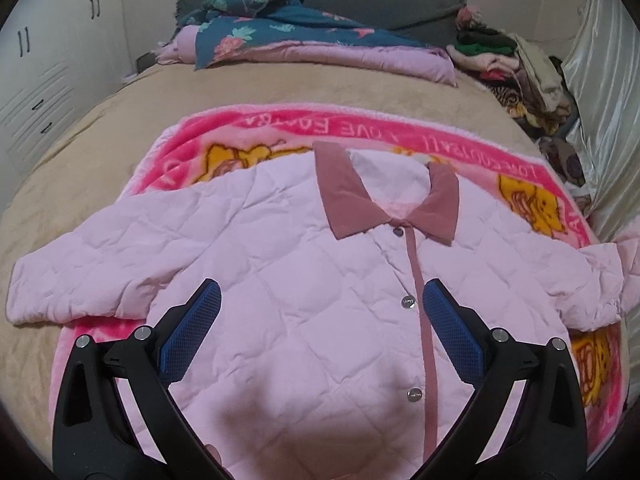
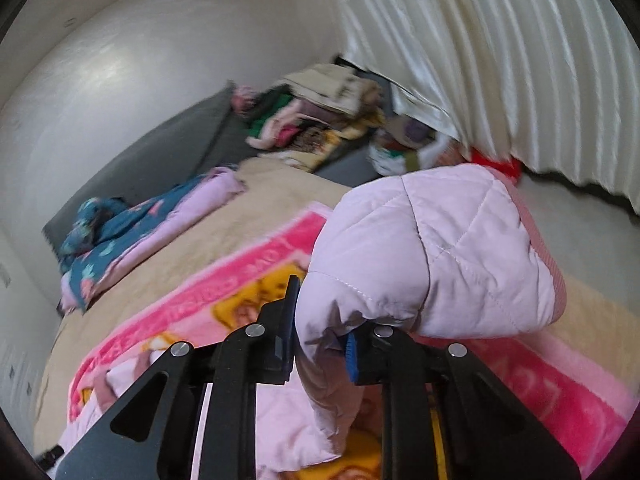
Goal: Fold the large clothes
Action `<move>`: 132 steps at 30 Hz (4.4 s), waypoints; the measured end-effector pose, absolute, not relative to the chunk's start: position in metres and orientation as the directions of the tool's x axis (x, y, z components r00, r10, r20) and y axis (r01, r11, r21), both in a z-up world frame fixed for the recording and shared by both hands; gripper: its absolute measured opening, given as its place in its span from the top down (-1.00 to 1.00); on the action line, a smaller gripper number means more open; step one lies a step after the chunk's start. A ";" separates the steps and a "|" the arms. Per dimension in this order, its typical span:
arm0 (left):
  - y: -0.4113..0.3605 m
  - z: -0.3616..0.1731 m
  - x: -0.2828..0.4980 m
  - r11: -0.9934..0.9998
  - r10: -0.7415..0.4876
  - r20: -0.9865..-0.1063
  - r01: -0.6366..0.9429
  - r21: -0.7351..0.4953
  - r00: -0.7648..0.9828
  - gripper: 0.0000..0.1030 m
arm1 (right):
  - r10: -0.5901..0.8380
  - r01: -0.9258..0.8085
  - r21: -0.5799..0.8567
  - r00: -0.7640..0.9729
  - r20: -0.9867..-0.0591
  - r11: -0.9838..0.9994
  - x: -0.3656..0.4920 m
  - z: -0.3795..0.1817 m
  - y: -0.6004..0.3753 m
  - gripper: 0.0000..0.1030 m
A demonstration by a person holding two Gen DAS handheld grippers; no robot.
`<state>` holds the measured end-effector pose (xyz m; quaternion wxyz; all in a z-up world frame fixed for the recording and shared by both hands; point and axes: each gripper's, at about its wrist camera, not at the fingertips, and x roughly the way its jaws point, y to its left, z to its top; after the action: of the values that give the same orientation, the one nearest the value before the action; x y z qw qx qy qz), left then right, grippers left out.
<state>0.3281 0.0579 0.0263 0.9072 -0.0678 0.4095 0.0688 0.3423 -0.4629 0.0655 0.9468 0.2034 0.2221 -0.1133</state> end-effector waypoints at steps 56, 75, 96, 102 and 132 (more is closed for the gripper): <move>0.178 -0.009 0.316 0.834 -0.067 -0.684 -0.336 -0.438 0.727 -0.84 | 0.276 -0.491 -0.213 0.741 -0.612 0.845 0.375 -0.024 -0.017 0.66; 0.183 -0.061 0.331 0.652 -0.358 -0.593 -0.261 -0.712 0.722 -0.84 | 0.429 -0.634 0.028 0.488 -0.760 0.772 0.363 -0.073 0.002 -0.39; 0.154 -0.061 0.343 0.866 -0.140 -0.696 -0.253 -0.431 0.704 0.78 | 0.331 -0.200 0.264 0.604 -0.725 0.944 0.383 -0.042 -0.213 -0.47; 0.154 -0.077 0.344 0.878 -0.123 -0.736 -0.272 -0.393 0.666 0.71 | 0.286 -0.142 0.250 0.575 -0.767 0.958 0.396 -0.064 -0.221 -0.47; 0.218 -0.034 0.281 0.845 0.064 -0.736 -0.429 -0.319 0.674 -0.82 | 0.346 -0.287 0.209 0.601 -0.721 0.935 0.344 -0.012 -0.117 -0.87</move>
<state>0.2806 0.2176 -0.0344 0.8827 -0.2408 0.3785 0.1396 0.3440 -0.1166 -0.0124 0.8940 0.0360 0.4101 0.1770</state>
